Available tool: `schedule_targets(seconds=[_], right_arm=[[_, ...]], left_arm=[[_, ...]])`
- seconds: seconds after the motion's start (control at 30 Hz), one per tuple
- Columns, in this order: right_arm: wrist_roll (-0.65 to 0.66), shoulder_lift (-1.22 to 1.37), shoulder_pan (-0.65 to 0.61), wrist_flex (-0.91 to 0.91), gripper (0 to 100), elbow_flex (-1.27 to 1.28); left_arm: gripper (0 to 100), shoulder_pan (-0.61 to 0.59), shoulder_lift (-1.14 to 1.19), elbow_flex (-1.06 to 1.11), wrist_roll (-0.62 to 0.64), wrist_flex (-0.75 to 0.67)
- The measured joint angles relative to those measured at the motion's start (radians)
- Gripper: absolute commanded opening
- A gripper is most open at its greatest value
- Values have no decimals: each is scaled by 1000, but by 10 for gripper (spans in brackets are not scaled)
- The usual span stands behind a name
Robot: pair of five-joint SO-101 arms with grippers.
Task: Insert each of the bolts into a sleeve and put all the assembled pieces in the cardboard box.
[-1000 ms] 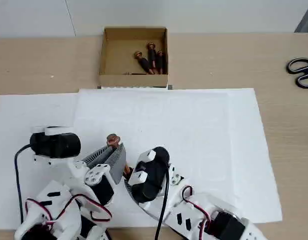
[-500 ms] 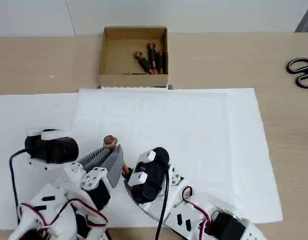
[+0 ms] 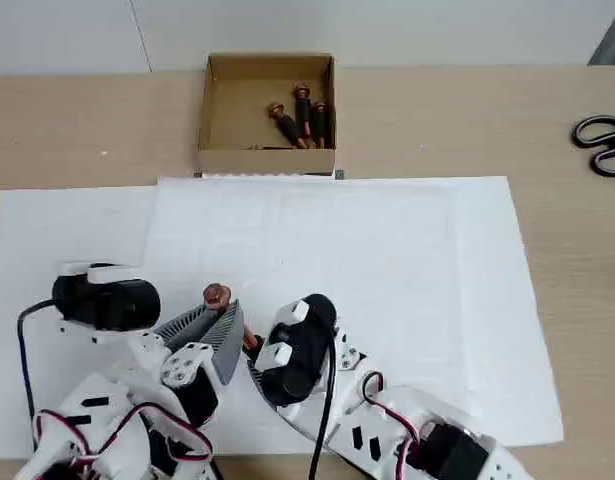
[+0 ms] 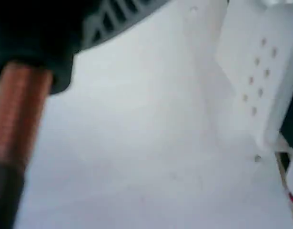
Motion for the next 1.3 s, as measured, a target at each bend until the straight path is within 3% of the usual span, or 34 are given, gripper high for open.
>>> schedule_targets(seconds=[0.5, 1.3], right_arm=[[63, 2, 71, 0, 2, 0], [107, 6, 80, -52, 2, 6]], left_arm=[[5, 2, -2, 26, 0, 3], [5, 5, -3, 143, 0, -26]])
